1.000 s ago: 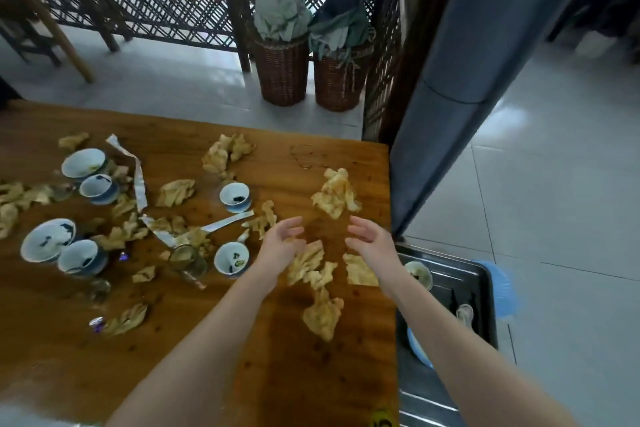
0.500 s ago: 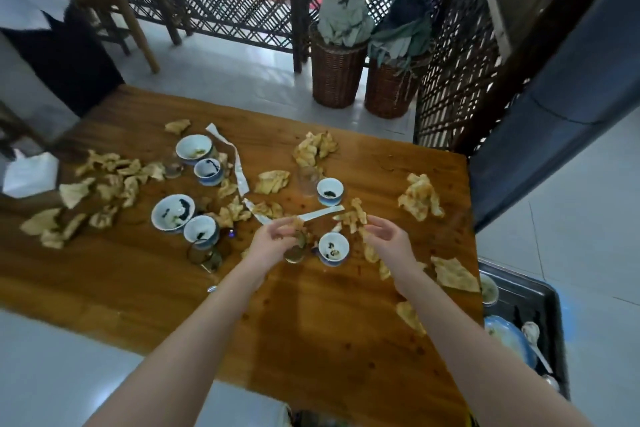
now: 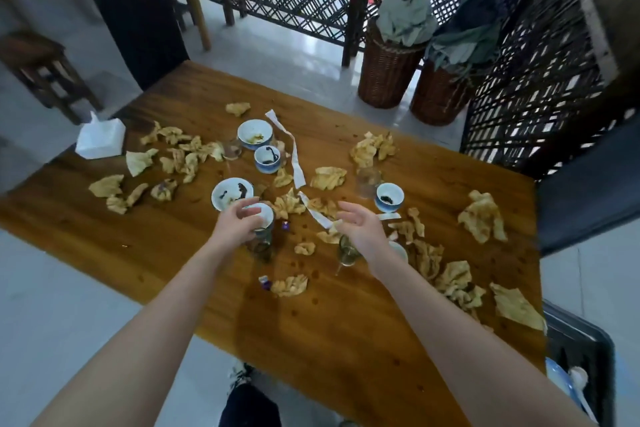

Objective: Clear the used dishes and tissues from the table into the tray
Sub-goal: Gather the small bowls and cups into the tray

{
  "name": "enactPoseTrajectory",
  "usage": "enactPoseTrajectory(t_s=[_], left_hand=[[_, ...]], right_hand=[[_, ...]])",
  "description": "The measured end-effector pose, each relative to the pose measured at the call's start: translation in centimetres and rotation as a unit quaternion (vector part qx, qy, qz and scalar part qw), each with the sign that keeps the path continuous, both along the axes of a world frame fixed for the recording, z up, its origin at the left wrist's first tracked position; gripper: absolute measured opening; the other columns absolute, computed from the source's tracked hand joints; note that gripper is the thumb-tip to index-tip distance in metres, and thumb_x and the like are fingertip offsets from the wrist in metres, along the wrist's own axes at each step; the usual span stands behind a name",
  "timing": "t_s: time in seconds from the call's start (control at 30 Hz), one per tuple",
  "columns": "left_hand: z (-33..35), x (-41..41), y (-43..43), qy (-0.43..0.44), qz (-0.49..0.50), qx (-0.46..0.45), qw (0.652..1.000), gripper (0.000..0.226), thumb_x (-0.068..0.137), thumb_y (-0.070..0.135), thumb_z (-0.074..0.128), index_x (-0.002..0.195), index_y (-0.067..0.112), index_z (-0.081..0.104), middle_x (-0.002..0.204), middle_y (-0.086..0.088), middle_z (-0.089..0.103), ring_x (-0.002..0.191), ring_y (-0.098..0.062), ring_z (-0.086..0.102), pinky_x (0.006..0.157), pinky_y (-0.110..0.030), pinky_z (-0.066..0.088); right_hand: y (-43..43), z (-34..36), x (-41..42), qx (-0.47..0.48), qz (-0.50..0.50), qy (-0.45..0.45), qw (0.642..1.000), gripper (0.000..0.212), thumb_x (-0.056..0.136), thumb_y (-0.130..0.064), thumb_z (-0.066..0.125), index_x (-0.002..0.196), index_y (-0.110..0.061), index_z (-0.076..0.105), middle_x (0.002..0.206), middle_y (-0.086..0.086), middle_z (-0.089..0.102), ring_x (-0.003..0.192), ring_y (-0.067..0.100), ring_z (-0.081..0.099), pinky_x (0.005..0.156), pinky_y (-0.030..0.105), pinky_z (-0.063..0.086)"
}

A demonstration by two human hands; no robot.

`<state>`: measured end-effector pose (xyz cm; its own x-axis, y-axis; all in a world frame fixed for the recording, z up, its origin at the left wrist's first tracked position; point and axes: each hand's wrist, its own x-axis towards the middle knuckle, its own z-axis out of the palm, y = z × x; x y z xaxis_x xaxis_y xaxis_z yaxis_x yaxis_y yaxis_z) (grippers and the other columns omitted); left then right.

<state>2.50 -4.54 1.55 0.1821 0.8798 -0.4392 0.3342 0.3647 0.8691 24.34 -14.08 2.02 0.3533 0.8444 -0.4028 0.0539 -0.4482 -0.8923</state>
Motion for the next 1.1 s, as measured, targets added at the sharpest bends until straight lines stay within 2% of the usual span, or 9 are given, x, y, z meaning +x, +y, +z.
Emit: enactPoseTrajectory(t_s=[0.17, 0.27, 0.37, 0.5, 0.63, 0.73, 0.9, 1.03, 1.1], left_hand=[[-1.9, -4.0, 7.1, 0.02, 0.043, 0.027, 0.998, 0.046, 0.088, 0.003, 0.062, 0.132, 0.01, 0.051, 0.129, -0.015, 0.055, 0.11, -0.026, 0.056, 0.078, -0.033, 0.051], [-3.4, -6.1, 11.3, 0.078, 0.01, 0.065, 0.995, 0.048, 0.087, 0.011, 0.066, 0.133, 0.012, 0.051, 0.133, -0.013, 0.052, 0.117, -0.024, 0.052, 0.089, -0.035, 0.047], [-5.0, -7.6, 14.1, 0.089, -0.045, 0.017, 0.995, 0.056, 0.085, 0.015, 0.069, 0.136, 0.013, 0.047, 0.138, -0.012, 0.048, 0.125, -0.024, 0.047, 0.097, -0.034, 0.043], [-6.7, -8.8, 15.2, 0.081, -0.113, -0.055, 0.989, 0.06, 0.086, 0.02, 0.069, 0.139, 0.017, 0.043, 0.138, -0.008, 0.047, 0.12, -0.018, 0.047, 0.087, -0.027, 0.041], [-7.4, -8.9, 15.4, 0.053, -0.143, -0.103, 0.983, 0.057, 0.088, 0.027, 0.066, 0.139, 0.021, 0.043, 0.13, -0.005, 0.055, 0.103, -0.018, 0.059, 0.066, -0.023, 0.046], [-7.4, -8.7, 15.7, 0.041, -0.135, -0.099, 0.985, 0.053, 0.088, 0.02, 0.065, 0.138, 0.019, 0.046, 0.125, -0.006, 0.057, 0.102, -0.019, 0.06, 0.06, -0.02, 0.046], [-6.2, -8.0, 16.7, 0.024, -0.131, -0.087, 0.987, 0.058, 0.086, 0.006, 0.064, 0.139, 0.014, 0.044, 0.128, -0.008, 0.058, 0.115, -0.022, 0.055, 0.09, -0.034, 0.051], [-3.9, -6.0, 19.3, 0.003, -0.173, -0.058, 0.983, 0.061, 0.085, 0.011, 0.065, 0.141, 0.018, 0.042, 0.125, -0.005, 0.058, 0.111, -0.02, 0.057, 0.08, -0.028, 0.051], [-2.8, -4.7, 21.0, -0.015, -0.179, -0.047, 0.983, 0.059, 0.086, 0.014, 0.065, 0.14, 0.021, 0.043, 0.12, -0.001, 0.059, 0.105, -0.015, 0.059, 0.076, -0.024, 0.052]], right_hand=[[7.3, -1.0, -4.7, -0.02, -0.002, -0.005, 1.0, 0.041, 0.09, -0.007, 0.061, 0.129, -0.019, 0.055, 0.12, -0.001, 0.059, 0.104, 0.01, 0.055, 0.069, 0.01, 0.043], [11.5, -2.2, -8.0, -0.047, 0.003, 0.0, 0.999, 0.041, 0.089, -0.005, 0.059, 0.13, -0.013, 0.053, 0.121, 0.003, 0.058, 0.103, 0.011, 0.055, 0.063, 0.004, 0.043], [14.6, -3.3, -10.6, -0.083, 0.031, -0.039, 0.995, 0.044, 0.089, -0.011, 0.061, 0.131, -0.016, 0.051, 0.124, 0.003, 0.058, 0.109, 0.013, 0.052, 0.076, 0.017, 0.042], [16.9, -4.6, -12.7, -0.133, 0.055, -0.078, 0.987, 0.05, 0.089, -0.019, 0.061, 0.137, -0.02, 0.045, 0.133, 0.001, 0.054, 0.113, 0.014, 0.051, 0.085, 0.024, 0.043], [18.1, -5.4, -13.5, -0.198, 0.114, -0.16, 0.96, 0.055, 0.088, -0.029, 0.06, 0.14, -0.019, 0.042, 0.137, 0.0, 0.051, 0.124, 0.021, 0.048, 0.108, 0.045, 0.035], [18.4, -5.8, -14.0, -0.202, 0.143, -0.21, 0.946, 0.042, 0.086, -0.035, 0.058, 0.127, -0.024, 0.054, 0.12, -0.004, 0.061, 0.115, 0.021, 0.053, 0.105, 0.048, 0.037], [18.6, -4.8, -14.2, -0.119, 0.067, -0.136, 0.981, 0.025, 0.087, -0.021, 0.062, 0.112, -0.022, 0.064, 0.103, -0.004, 0.068, 0.095, 0.015, 0.062, 0.085, 0.038, 0.054], [20.1, -2.4, -12.4, -0.04, 0.006, -0.077, 0.996, 0.034, 0.087, -0.012, 0.061, 0.12, -0.019, 0.062, 0.092, -0.025, 0.062, 0.085, -0.009, 0.059, 0.063, 0.008, 0.048], [21.5, -1.0, -11.4, -0.02, -0.02, -0.069, 0.997, 0.037, 0.086, -0.01, 0.061, 0.122, -0.018, 0.061, 0.093, -0.025, 0.061, 0.085, -0.007, 0.059, 0.062, 0.004, 0.045]])
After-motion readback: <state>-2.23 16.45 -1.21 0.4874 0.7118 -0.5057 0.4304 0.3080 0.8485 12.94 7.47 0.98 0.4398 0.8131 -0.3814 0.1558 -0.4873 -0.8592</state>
